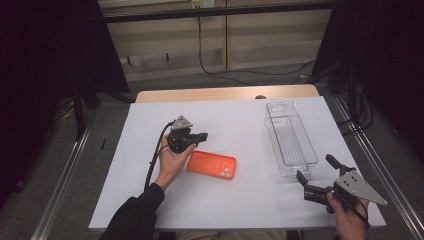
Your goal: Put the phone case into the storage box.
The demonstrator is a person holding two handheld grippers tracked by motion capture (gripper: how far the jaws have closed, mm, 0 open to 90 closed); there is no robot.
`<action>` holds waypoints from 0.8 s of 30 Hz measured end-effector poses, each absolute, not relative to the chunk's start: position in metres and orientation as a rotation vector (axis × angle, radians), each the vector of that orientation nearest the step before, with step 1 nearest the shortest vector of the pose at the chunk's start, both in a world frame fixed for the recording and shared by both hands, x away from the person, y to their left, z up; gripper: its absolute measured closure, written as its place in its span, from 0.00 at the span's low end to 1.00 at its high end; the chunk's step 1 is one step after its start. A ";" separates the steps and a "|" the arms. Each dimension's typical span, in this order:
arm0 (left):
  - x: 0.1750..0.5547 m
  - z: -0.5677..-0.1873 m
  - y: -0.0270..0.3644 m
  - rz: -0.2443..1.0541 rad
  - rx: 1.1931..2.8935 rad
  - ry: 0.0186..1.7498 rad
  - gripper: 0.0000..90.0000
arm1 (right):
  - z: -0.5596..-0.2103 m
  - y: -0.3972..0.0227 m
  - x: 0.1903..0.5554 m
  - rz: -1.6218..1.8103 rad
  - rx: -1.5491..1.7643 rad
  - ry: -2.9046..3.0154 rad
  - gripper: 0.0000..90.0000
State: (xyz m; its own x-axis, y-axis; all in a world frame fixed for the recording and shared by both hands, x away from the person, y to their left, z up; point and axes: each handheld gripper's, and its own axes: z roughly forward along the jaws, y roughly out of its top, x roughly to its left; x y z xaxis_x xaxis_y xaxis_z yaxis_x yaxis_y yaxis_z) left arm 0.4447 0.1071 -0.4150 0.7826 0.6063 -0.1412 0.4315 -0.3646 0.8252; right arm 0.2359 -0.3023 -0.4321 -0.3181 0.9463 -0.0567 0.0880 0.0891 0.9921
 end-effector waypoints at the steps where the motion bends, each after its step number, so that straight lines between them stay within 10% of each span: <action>1: 0.445 -0.416 0.107 0.227 2.026 0.790 1.00 | -0.432 -0.302 0.236 1.332 1.057 1.555 0.00; 24: 0.463 -0.436 0.096 0.150 2.261 0.851 1.00 | -0.432 -0.302 0.236 1.332 1.061 1.561 0.00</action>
State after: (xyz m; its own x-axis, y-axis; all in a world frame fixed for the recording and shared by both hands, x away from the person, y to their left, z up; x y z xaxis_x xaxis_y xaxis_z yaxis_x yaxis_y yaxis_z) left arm 0.4635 0.0963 -0.4364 0.7770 0.6158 -0.1307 0.5339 -0.5346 0.6552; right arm 0.2360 -0.3020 -0.4324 -0.3203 0.9457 -0.0560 0.0936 0.0904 0.9915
